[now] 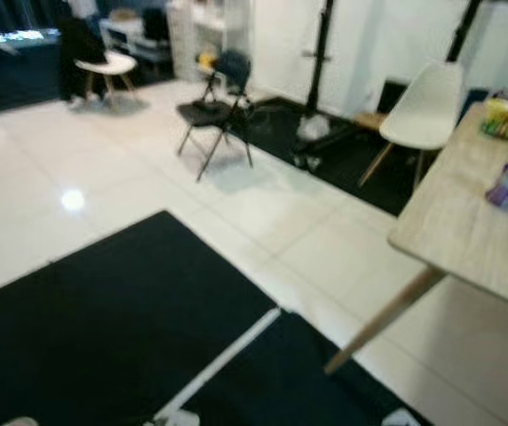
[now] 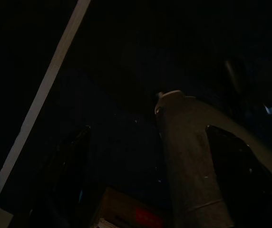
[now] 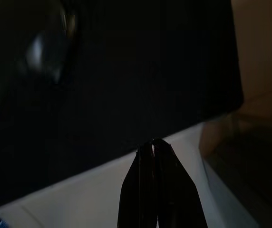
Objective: Restocking fridge
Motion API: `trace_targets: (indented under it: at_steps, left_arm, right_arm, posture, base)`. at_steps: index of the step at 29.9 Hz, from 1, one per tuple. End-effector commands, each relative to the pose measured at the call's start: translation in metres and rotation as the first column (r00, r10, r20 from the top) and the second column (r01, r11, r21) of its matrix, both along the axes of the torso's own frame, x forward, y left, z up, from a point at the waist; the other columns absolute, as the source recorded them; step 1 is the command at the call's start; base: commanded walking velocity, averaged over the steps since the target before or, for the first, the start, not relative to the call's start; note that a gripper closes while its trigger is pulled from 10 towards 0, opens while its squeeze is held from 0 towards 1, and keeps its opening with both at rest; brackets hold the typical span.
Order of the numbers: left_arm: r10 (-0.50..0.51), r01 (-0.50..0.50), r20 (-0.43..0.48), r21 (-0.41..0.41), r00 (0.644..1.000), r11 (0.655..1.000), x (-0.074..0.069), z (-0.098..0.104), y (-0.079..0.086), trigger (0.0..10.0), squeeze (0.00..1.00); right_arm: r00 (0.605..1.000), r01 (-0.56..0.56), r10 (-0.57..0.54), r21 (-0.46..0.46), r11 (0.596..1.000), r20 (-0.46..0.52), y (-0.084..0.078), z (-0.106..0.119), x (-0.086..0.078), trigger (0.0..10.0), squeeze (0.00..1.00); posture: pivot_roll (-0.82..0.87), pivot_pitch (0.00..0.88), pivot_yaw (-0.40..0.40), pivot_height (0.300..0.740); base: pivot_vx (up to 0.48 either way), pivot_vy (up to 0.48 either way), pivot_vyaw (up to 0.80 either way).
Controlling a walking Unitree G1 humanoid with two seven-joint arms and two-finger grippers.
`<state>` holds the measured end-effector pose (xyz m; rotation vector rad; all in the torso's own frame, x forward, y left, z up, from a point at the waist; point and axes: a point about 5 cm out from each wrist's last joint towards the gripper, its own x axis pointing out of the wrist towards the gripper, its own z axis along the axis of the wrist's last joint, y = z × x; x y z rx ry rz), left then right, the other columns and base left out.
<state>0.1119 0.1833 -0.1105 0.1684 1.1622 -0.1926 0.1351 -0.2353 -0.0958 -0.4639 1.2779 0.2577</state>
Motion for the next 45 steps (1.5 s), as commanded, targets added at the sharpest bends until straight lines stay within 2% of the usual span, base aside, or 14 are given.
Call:
trace_targets:
  at_steps: [1,12,32,40,45]
  left_arm:
    - [-0.006,0.005,-0.068,-0.007,0.998,1.0,-0.016,-0.005,-0.005,10.0,0.0]
    - [-0.011,0.01,-0.064,-0.016,0.998,1.0,-0.012,-0.005,-0.011,10.0,0.0]
    - [-0.007,0.007,-0.058,-0.006,0.998,1.0,-0.01,-0.004,-0.005,10.0,0.0]
    - [-0.004,0.004,-0.057,-0.001,0.998,1.0,-0.01,-0.004,-0.004,10.0,0.0]
    - [-0.001,0.001,-0.066,0.005,0.998,1.0,-0.015,-0.005,-0.002,10.0,0.0]
  right_arm:
    - [1.0,0.004,-0.004,-0.006,1.0,0.023,-0.002,0.003,0.007,10.0,0.0]
    - [0.999,0.022,-0.022,0.012,1.0,0.027,-0.002,0.002,0.005,10.0,0.0]
    - [1.0,0.023,-0.024,0.022,0.999,0.019,0.001,0.001,0.004,10.0,0.0]
    - [0.999,0.028,-0.029,0.027,0.999,0.028,0.005,0.0,0.005,10.0,0.0]
    - [0.999,0.026,-0.027,0.035,0.999,0.031,0.011,0.0,0.007,10.0,0.0]
  posture:
    - [-0.09,0.0,-0.036,0.74]
    - [-0.09,0.0,-0.032,0.74]
    - [-0.09,0.0,-0.026,0.74]
    - [-0.09,0.0,-0.026,0.74]
    - [-0.09,0.0,-0.026,0.74]
  base:
    - [0.262,0.0,0.0]
    - [0.262,0.0,0.0]
    - [0.263,0.0,-0.75]
    - [0.261,0.0,0.0]
    - [0.252,0.0,0.0]
